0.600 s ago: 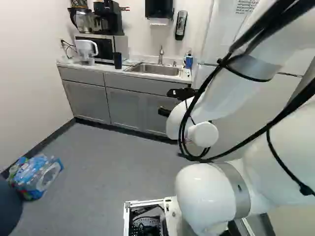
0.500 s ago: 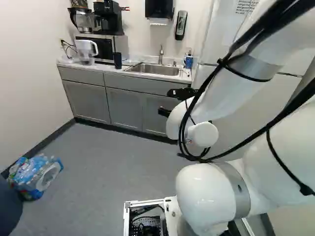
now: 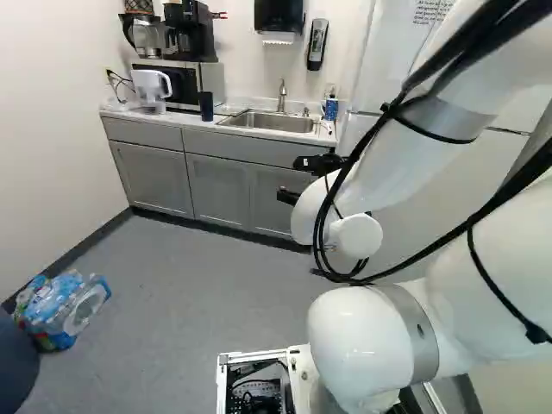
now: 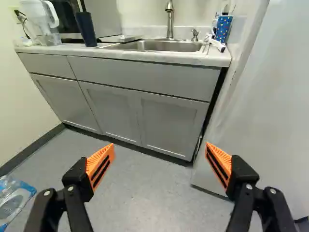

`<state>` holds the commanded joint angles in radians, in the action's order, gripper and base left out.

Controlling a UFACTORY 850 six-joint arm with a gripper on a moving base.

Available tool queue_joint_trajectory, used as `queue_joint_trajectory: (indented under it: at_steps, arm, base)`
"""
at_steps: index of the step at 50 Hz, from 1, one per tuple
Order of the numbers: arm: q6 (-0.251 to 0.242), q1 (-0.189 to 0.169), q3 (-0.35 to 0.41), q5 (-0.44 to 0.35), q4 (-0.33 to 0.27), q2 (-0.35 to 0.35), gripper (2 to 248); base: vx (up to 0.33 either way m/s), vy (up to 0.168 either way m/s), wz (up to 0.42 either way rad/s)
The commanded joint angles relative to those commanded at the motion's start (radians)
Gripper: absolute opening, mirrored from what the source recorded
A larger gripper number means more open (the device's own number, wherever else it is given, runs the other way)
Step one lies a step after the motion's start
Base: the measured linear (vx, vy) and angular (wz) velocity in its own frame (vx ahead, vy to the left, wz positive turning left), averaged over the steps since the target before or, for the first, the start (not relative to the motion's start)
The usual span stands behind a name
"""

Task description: Rinse the cup and place it in the tray

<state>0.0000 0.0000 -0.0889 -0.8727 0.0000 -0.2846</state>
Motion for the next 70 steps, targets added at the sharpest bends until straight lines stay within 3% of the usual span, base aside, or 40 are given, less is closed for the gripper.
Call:
queue_joint_trajectory:
  at_steps: [37, 70]
  arm:
    - [0.000, 0.000, -0.145, 0.003, 0.000, 0.062, 247]
    - [0.000, 0.000, -0.295, 0.087, 0.000, 0.139, 247]
  base:
    - [0.000, 0.000, 0.000]
    - [0.000, 0.000, 0.000]
